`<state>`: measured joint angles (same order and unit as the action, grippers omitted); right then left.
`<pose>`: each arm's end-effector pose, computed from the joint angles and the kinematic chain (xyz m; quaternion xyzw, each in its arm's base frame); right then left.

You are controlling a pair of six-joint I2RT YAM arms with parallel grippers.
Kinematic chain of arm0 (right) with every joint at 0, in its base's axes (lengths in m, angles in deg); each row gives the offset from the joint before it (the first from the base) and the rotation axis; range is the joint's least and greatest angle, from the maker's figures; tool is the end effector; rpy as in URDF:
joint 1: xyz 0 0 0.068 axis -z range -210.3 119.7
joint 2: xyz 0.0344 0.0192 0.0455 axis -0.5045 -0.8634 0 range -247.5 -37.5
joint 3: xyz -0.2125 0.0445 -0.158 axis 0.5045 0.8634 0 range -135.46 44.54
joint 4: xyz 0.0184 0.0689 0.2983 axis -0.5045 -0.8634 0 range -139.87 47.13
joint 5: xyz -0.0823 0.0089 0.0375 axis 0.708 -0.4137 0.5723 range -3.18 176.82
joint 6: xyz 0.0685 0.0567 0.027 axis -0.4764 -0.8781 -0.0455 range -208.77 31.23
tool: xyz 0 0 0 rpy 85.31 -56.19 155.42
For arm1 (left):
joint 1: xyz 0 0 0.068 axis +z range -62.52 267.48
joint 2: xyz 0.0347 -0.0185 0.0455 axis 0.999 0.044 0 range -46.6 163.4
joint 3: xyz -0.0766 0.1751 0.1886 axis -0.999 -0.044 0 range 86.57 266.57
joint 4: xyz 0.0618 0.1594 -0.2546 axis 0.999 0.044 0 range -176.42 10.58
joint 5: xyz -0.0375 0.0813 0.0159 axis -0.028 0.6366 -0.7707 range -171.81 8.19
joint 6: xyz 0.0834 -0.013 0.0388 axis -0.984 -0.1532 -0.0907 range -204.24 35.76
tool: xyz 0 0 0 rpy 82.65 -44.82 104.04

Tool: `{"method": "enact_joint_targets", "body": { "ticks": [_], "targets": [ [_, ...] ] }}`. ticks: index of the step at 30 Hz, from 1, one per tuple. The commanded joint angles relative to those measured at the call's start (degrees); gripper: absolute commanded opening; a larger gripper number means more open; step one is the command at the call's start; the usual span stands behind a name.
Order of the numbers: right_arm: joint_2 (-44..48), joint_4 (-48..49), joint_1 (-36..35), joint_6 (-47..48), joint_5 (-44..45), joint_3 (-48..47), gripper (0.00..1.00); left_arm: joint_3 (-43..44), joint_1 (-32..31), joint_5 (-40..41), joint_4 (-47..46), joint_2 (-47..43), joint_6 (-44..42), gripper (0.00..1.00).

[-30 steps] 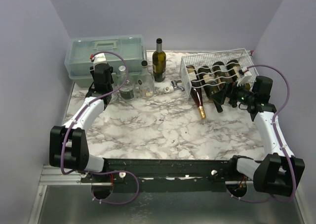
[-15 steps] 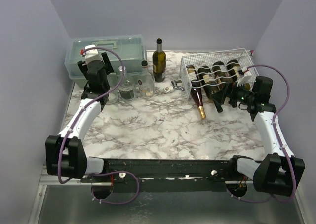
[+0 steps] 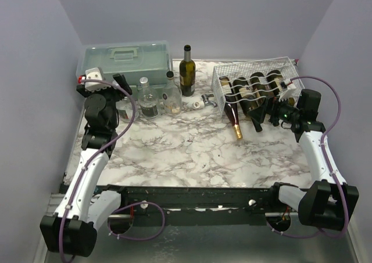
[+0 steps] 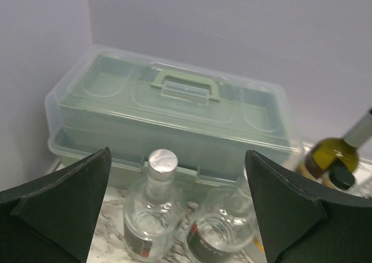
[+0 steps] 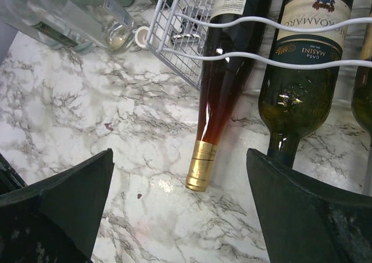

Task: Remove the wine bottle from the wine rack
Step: Place the wine bottle at the center of the board.

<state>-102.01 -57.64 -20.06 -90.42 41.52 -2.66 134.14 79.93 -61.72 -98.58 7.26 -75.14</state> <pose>0.3238 0.0020 0.2474 -0.1018 0.8225 0.3025 0.4708 0.3173 -0.0132 0.3664 -0.1385 0.6578 0.0098 0.7403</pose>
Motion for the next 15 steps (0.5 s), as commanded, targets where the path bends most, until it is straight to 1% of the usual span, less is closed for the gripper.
{"method": "enact_joint_targets", "body": {
  "ticks": [1, 6, 8, 10, 15],
  "targets": [
    [-0.31, -0.96, 0.26, 1.14, -1.56, -0.76, 1.00, -1.60, 0.33, -12.28, 6.18, -5.24, 4.01, 0.99],
    [-0.78, -0.97, 0.27, 1.13, -1.33, -0.70, 0.99, -1.87, 0.34, -18.23, 11.39, -9.35, 6.64, 0.99],
    [-1.01, -0.96, 0.30, 2.94, -1.28, -0.61, 0.99, -2.07, 0.28, -21.38, 12.06, -10.66, 7.04, 0.99],
    [-1.22, -0.97, 0.26, 3.27, -1.21, -0.47, 0.99, -2.36, 0.32, -25.92, 14.09, -11.63, 7.63, 0.99],
    [-1.40, -0.97, 0.22, 4.24, -0.72, -0.28, 0.99, -3.69, 0.30, -37.50, 14.71, -12.35, 11.06, 0.99]
  ]
}}
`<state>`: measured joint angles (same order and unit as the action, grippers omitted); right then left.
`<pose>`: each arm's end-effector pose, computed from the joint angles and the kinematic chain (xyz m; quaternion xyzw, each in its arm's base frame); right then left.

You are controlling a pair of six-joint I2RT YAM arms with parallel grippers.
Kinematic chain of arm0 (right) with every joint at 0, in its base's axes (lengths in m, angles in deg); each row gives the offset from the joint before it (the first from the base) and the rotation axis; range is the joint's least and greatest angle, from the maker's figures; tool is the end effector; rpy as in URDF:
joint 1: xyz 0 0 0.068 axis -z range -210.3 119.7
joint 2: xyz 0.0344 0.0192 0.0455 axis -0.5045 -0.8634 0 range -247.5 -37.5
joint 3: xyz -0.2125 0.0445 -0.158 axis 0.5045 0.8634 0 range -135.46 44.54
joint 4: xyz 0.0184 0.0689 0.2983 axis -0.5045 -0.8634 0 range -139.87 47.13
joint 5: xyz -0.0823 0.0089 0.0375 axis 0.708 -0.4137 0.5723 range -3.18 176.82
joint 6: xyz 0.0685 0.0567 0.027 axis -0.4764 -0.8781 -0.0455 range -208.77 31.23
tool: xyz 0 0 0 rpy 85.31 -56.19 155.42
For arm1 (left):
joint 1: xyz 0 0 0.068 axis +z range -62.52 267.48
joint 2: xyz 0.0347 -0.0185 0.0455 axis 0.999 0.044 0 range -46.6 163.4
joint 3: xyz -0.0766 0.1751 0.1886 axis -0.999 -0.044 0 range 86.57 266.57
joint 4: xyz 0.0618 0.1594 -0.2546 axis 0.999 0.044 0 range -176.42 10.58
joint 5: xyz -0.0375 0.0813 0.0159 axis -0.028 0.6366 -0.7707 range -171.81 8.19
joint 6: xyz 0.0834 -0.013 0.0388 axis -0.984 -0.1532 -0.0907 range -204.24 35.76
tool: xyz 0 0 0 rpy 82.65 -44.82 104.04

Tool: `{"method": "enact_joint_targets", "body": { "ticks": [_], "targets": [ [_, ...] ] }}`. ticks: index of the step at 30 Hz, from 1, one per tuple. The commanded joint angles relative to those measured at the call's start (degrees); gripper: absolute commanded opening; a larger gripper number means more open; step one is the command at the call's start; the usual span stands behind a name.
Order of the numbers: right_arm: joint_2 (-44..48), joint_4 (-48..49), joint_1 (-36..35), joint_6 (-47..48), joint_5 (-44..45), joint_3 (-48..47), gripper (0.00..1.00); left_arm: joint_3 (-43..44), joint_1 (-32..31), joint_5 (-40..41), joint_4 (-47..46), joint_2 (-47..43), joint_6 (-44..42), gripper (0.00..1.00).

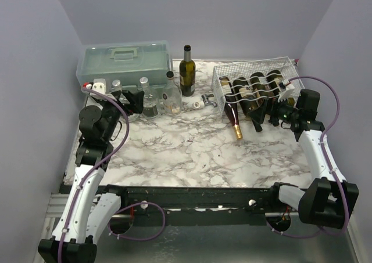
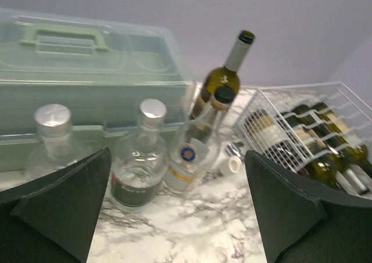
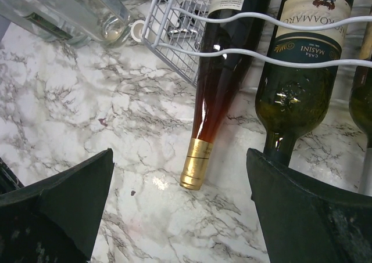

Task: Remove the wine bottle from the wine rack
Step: Place the wine bottle at the center of the board, then pick up the wine bottle from the wine rack.

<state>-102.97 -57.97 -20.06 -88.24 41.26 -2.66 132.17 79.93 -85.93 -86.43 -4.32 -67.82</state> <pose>0.3254 0.0020 0.2419 -0.1143 0.8243 0.2983 0.4674 0.2708 -0.0420 0.3742 -0.0270 0.6857 -0.1750 0.7060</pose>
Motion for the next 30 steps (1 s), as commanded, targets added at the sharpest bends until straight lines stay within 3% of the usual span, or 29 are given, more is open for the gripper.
{"method": "enact_joint_targets", "body": {
  "ticks": [1, 8, 13, 23, 30],
  "targets": [
    [-0.49, -0.64, 0.22, 2.31, -0.28, -0.19, 0.99, -1.95, 0.27, -15.23, 2.56, -0.65, 4.64, 0.99],
    [-1.06, -0.77, 0.29, 3.81, -0.36, -0.02, 0.99, -1.94, -0.06, -26.36, 2.54, 2.07, 6.91, 0.98],
    [-1.50, -0.99, 0.25, 4.68, -0.49, -0.06, 0.99, -0.24, -4.37, -29.12, 2.72, 5.96, 7.49, 0.99],
    [-2.13, -1.18, 0.26, 5.53, -0.23, -0.07, 0.99, 7.61, -21.61, -19.42, 9.72, 15.60, -0.14, 0.99],
    [-2.19, -1.25, 0.29, 6.01, 0.25, 0.01, 0.99, 12.99, -24.79, -13.93, 12.70, 21.17, -4.22, 0.99]
  ]
}}
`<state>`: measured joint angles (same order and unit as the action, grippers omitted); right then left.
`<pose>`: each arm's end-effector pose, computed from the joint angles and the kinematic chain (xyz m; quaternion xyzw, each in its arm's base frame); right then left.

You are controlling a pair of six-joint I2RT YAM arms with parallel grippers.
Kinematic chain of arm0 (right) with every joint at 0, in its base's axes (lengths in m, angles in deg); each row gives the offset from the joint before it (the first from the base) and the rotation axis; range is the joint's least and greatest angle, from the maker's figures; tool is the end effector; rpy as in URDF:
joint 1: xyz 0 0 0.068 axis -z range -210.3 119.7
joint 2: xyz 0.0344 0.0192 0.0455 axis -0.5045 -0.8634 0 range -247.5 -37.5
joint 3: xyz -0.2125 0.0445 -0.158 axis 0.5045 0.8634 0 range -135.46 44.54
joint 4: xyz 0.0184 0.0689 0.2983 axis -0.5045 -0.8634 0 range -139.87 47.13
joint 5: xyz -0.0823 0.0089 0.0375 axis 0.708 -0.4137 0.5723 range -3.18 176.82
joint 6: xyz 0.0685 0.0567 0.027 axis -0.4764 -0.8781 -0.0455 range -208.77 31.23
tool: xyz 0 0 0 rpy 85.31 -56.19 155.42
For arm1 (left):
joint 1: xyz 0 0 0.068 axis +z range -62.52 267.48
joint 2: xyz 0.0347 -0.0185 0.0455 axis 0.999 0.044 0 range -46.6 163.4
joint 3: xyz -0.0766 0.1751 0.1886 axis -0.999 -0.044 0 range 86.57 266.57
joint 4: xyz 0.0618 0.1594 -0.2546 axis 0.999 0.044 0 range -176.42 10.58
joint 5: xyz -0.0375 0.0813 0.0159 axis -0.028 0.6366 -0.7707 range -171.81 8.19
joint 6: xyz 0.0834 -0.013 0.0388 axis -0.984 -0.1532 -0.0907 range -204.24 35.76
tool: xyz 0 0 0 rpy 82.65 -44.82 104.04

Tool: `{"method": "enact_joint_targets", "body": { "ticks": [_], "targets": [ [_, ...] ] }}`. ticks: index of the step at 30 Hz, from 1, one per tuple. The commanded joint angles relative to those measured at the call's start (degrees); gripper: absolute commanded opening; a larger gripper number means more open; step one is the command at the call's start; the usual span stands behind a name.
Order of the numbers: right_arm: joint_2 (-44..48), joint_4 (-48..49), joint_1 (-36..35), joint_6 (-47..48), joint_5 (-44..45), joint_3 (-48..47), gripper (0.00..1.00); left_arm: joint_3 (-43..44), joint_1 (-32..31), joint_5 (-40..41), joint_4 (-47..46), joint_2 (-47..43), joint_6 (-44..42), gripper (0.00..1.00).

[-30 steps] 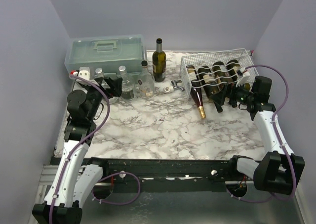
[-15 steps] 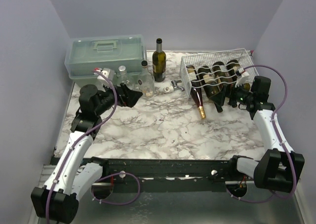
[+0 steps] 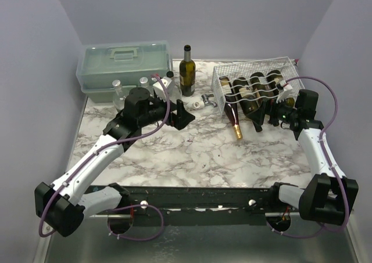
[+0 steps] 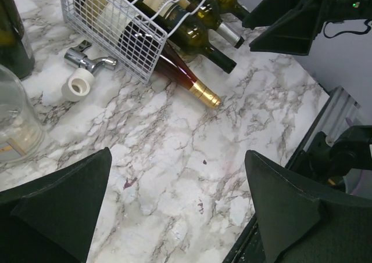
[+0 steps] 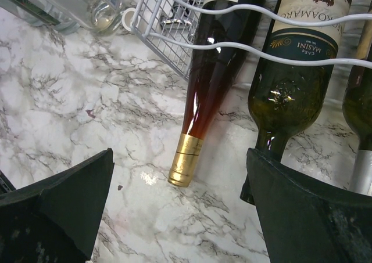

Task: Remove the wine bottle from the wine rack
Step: Pick up the wine bottle from the wine rack.

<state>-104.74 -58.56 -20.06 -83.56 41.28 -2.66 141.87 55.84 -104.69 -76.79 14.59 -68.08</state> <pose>0.3284 0.0014 0.2314 -0.1404 0.8275 0.2848 0.4630 0.2706 -0.2050 0.3302 0.2239 0.7570 -0.3846 0.4784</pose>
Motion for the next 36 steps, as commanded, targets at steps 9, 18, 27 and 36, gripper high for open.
{"method": "enact_joint_targets", "body": {
  "ticks": [9, 18, 27, 36],
  "targets": [
    [-0.70, -0.51, 0.25, 2.95, -0.49, 0.31, 1.00, -0.64, -0.62, 9.00, 1.62, 1.77, -7.94, 0.99],
    [-0.87, -2.08, 1.79, 6.61, -2.79, 0.62, 1.00, -2.71, -0.60, 8.15, 0.56, -2.47, -5.53, 0.99],
    [-1.62, -5.95, 1.95, 9.64, 0.09, -0.82, 1.00, -3.65, -0.62, 9.65, -0.72, -4.94, -4.01, 0.99],
    [-4.70, -11.73, 2.01, 11.38, 8.00, -6.06, 0.99, -3.81, -0.62, 8.90, -1.10, -5.38, -3.59, 0.99]
  ]
}}
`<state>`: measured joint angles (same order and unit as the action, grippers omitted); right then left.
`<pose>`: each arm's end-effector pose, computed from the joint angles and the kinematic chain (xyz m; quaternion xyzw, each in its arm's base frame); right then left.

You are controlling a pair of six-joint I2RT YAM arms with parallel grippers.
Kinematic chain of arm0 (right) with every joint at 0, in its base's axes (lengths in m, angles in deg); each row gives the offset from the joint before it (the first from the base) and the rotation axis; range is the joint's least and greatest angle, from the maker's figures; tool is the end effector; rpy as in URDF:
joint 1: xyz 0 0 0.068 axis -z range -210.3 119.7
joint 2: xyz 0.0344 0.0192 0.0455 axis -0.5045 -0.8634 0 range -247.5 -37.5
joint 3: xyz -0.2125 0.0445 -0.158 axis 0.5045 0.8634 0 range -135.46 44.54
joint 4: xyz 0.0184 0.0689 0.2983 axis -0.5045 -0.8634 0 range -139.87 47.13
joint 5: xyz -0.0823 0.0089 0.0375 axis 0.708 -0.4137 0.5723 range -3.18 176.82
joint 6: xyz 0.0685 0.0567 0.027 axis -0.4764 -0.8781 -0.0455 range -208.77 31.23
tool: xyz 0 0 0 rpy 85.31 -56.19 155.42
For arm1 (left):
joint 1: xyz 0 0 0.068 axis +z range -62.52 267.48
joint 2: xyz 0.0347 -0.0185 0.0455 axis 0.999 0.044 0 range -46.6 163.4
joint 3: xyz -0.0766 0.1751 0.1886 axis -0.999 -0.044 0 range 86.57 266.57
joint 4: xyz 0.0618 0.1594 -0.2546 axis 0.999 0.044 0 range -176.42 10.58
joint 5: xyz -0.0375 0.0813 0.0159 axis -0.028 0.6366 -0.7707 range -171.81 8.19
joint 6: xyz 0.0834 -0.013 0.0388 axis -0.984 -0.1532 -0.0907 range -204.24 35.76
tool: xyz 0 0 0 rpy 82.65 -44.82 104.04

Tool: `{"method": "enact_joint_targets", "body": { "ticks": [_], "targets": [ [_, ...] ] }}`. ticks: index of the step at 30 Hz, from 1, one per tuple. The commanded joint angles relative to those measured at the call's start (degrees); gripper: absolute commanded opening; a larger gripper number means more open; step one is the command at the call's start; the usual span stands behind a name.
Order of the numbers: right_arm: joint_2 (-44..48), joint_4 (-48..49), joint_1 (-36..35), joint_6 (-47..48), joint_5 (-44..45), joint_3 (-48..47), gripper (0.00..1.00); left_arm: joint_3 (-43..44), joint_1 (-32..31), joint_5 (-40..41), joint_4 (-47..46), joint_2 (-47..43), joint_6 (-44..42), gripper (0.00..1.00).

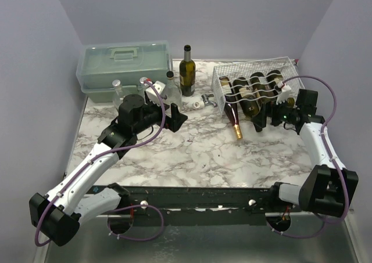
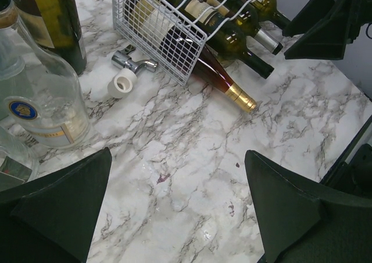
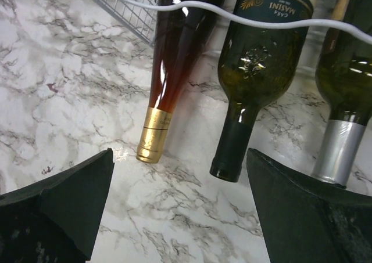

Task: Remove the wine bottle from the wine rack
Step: Pick up the wine bottle from the wine rack.

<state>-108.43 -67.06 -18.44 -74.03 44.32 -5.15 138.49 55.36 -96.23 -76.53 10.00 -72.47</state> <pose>0.3298 -0.0114 0.2120 -0.1591 0.8587 0.2451 0.4211 0.2632 -0.1899 0.3272 0.2141 0.7589 -0.3189 0.5259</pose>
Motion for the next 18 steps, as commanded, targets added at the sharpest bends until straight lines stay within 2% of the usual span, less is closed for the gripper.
{"method": "enact_joint_targets", "body": {
  "ticks": [1, 9, 18],
  "targets": [
    [-1.36, -3.32, 0.42, 1.99, 5.70, -4.03, 1.00, -0.47, -0.18, 0.28, -1.45, -0.79, 0.90, 0.99],
    [-3.83, -4.12, 0.43, 4.12, 7.82, -6.10, 1.00, -0.49, -0.16, 0.26, -1.54, -0.97, 0.73, 0.99],
    [-7.38, -8.42, 0.32, 11.45, -2.11, -5.56, 0.99, -0.49, -0.12, 0.00, -1.54, -0.37, 0.73, 0.99]
  ]
}}
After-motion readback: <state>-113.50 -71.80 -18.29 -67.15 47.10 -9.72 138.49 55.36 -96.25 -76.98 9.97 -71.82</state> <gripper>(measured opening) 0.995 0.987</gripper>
